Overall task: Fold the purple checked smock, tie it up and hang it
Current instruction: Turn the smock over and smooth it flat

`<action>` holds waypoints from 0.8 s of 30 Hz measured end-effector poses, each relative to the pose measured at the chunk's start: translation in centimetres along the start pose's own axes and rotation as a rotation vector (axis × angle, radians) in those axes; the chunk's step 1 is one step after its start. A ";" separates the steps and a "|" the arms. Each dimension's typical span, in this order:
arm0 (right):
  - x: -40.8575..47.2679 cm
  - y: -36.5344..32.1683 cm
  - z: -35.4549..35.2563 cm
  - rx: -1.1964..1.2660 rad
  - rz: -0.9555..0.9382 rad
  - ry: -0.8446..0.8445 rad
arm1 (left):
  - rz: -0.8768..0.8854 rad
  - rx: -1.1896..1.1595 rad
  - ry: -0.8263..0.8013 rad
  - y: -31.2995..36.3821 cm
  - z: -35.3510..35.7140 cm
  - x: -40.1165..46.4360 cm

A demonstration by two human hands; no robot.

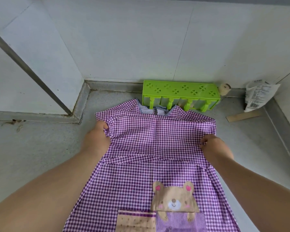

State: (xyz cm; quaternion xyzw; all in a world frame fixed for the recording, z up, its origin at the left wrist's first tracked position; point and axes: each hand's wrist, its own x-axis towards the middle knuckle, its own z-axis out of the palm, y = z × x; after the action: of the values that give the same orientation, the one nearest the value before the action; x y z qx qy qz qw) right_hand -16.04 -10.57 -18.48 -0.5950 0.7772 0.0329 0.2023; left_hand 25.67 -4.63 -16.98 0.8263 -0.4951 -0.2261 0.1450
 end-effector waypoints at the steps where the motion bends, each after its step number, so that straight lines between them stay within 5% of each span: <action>1: 0.5 -0.3 0.0 0.005 0.002 -0.001 | 0.018 0.070 0.023 0.0 0.0 -0.2; 5: 1.7 -1.1 -0.1 0.037 -0.005 -0.018 | 0.362 0.404 0.103 -0.7 0.4 -3.3; 8: 1.4 -1.2 -0.4 0.058 0.019 -0.056 | 0.607 0.574 -0.193 -1.5 1.8 -6.4; 11: -1.1 -1.3 -1.0 -0.052 -0.011 -0.005 | 0.501 0.582 -0.299 -1.4 2.8 -8.9; 14: -6.4 -2.5 -1.0 -0.186 -0.333 0.093 | 0.432 0.619 -0.287 -0.5 3.2 -9.7; 19: -14.8 -4.7 2.5 -0.378 -0.846 -0.212 | 0.342 0.682 -0.361 0.0 3.1 -10.5; 24: -17.4 -4.8 5.6 -0.533 -0.830 -0.373 | 0.205 0.632 -0.361 -2.1 1.6 -14.0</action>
State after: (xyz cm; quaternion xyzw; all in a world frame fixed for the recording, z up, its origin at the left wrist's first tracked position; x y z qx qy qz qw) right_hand -6.38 5.54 -16.50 -0.8676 0.3915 0.2517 0.1750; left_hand 20.68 8.70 -16.08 0.7231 -0.6383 -0.1886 -0.1847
